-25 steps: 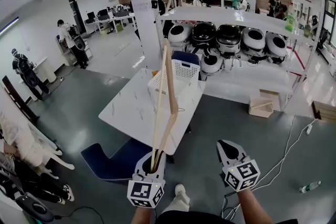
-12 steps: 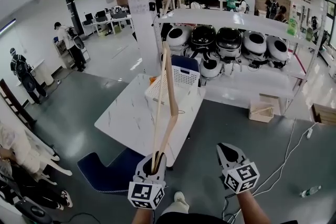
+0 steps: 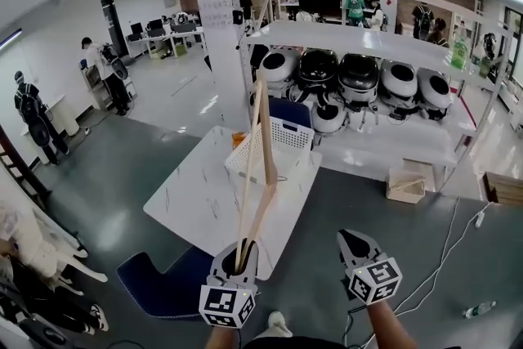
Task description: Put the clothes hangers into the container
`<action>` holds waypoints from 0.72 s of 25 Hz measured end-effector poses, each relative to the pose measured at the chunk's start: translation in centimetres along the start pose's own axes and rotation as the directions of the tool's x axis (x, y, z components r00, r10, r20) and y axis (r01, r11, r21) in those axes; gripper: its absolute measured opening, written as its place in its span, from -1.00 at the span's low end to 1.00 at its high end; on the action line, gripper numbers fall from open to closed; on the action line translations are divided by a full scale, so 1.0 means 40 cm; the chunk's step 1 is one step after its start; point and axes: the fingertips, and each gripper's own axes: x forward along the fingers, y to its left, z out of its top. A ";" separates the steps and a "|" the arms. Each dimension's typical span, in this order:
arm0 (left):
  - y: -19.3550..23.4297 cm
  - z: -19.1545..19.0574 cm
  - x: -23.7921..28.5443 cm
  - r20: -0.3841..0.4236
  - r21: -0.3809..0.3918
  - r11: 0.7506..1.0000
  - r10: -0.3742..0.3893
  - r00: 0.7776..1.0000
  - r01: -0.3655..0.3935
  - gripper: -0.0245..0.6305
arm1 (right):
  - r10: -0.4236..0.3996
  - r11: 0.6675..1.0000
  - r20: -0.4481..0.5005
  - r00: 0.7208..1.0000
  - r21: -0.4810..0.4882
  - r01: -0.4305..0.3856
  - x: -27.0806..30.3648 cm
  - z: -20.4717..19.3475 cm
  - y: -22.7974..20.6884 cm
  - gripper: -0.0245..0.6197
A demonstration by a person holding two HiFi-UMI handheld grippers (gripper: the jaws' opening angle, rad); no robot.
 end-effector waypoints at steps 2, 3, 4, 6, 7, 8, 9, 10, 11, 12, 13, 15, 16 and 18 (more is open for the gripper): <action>0.024 0.005 0.019 0.000 -0.005 1.000 0.005 1.000 -0.005 -0.76 | 0.003 1.000 -0.004 1.000 0.000 -0.003 0.029 0.005 -0.003 -0.87; 0.035 0.007 0.027 -0.001 -0.007 1.000 0.008 1.000 -0.008 -0.76 | 0.006 1.000 -0.005 1.000 0.000 -0.006 0.043 0.008 -0.003 -0.87; 0.045 0.009 0.036 -0.001 -0.008 1.000 0.009 1.000 -0.009 -0.76 | 0.008 1.000 -0.006 1.000 0.000 -0.008 0.057 0.011 -0.002 -0.87; 0.063 0.013 0.054 -0.001 -0.011 1.000 0.008 1.000 -0.008 -0.76 | 0.009 1.000 -0.007 1.000 0.001 -0.009 0.082 0.019 -0.005 -0.87; 0.070 0.015 0.064 -0.002 -0.012 1.000 0.006 1.000 -0.006 -0.76 | 0.009 1.000 -0.007 1.000 0.001 -0.009 0.094 0.024 -0.006 -0.87; 0.077 0.016 0.073 -0.004 -0.012 1.000 0.003 1.000 -0.003 -0.76 | 0.009 1.000 -0.007 1.000 0.001 -0.009 0.107 0.028 -0.008 -0.87; 0.084 0.016 0.083 -0.007 -0.013 1.000 0.000 1.000 0.000 -0.76 | 0.008 1.000 -0.008 1.000 0.000 -0.008 0.119 0.031 -0.011 -0.87; 0.092 0.016 0.093 -0.011 -0.014 1.000 -0.002 1.000 0.002 -0.76 | 0.007 1.000 -0.009 1.000 0.000 -0.007 0.131 0.034 -0.013 -0.87; 0.099 0.016 0.103 -0.014 -0.015 1.000 -0.004 1.000 0.004 -0.76 | 0.006 1.000 -0.010 1.000 -0.001 -0.006 0.142 0.037 -0.016 -0.87; 0.106 0.017 0.113 -0.016 -0.017 1.000 -0.007 1.000 0.006 -0.76 | 0.005 1.000 -0.010 1.000 -0.002 -0.005 0.153 0.040 -0.018 -0.87; 0.113 0.017 0.122 -0.018 -0.019 1.000 -0.009 1.000 0.009 -0.76 | 0.005 1.000 -0.012 1.000 -0.004 -0.005 0.163 0.042 -0.020 -0.87; 0.126 0.017 0.139 -0.021 -0.018 1.000 -0.016 1.000 0.015 -0.76 | 0.004 1.000 -0.017 1.000 -0.006 -0.004 0.185 0.044 -0.026 -0.87; 0.134 0.017 0.147 -0.023 -0.014 1.000 -0.018 1.000 0.018 -0.76 | 0.003 1.000 -0.017 1.000 -0.005 -0.003 0.198 0.046 -0.028 -0.87; 0.147 0.016 0.163 -0.028 -0.008 1.000 -0.025 0.999 0.024 -0.76 | 0.002 1.000 -0.015 1.000 -0.002 -0.002 0.223 0.053 -0.026 -0.87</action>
